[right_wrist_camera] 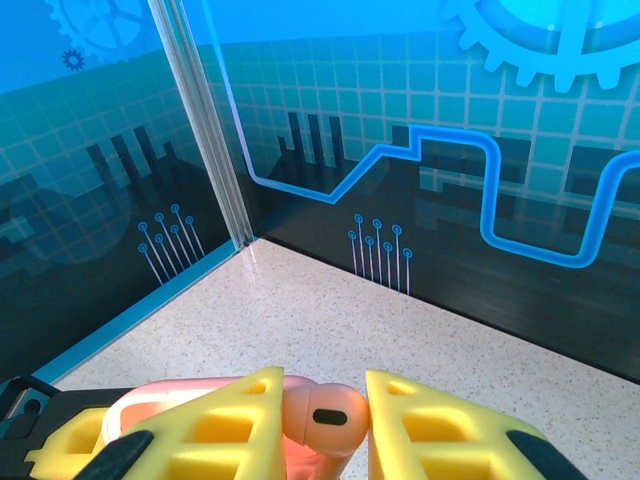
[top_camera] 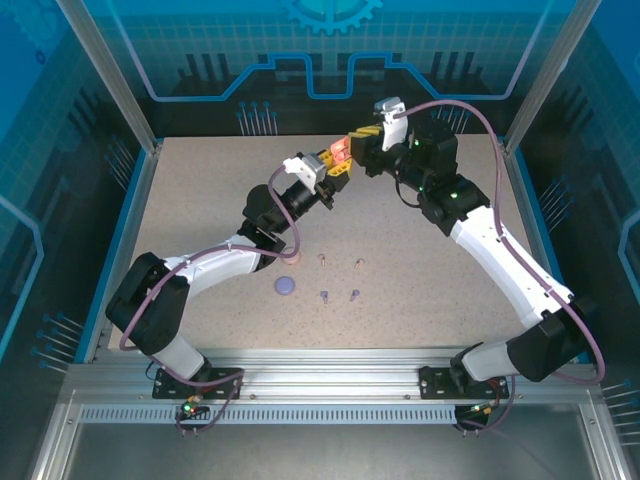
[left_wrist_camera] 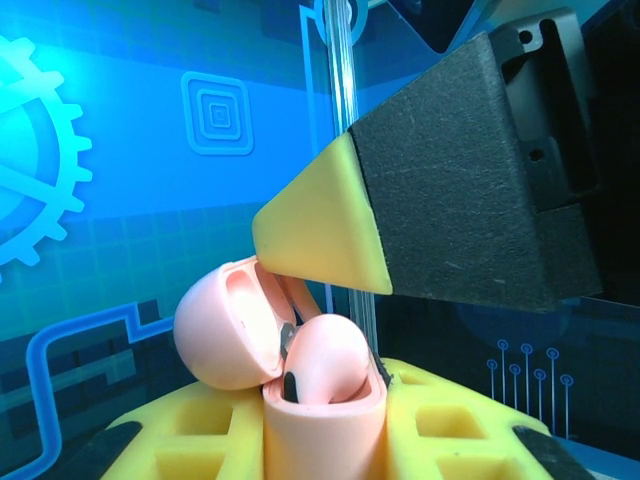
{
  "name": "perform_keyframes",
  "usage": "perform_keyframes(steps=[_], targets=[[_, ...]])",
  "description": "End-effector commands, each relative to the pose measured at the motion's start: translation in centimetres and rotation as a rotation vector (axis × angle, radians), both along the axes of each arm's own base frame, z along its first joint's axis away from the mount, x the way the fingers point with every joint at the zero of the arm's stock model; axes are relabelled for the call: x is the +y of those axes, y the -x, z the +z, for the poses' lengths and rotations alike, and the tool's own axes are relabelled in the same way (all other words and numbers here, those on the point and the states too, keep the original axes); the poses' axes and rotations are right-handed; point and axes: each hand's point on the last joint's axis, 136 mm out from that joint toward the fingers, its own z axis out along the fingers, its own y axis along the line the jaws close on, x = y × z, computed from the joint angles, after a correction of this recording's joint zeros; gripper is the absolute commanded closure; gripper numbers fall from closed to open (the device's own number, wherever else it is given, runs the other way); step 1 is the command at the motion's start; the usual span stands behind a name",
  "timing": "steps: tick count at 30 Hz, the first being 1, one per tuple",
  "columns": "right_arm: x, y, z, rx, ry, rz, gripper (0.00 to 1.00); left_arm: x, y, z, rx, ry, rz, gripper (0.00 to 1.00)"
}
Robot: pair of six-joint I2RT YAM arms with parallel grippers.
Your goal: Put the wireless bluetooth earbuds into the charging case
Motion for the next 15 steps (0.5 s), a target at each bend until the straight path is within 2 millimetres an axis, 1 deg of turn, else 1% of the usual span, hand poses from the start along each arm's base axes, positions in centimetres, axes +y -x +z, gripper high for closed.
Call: perform_keyframes(steps=[1, 15], targets=[[0.0, -0.6, -1.0, 0.002, 0.018, -0.024, 0.77, 0.2, 1.1, 3.3, -0.089, 0.053, -0.009, 1.00], [0.2, 0.6, -1.8, 0.004, 0.044, -0.016, 0.78, 0.3, 1.1, 3.6, -0.097, 0.059, -0.004, 1.00]])
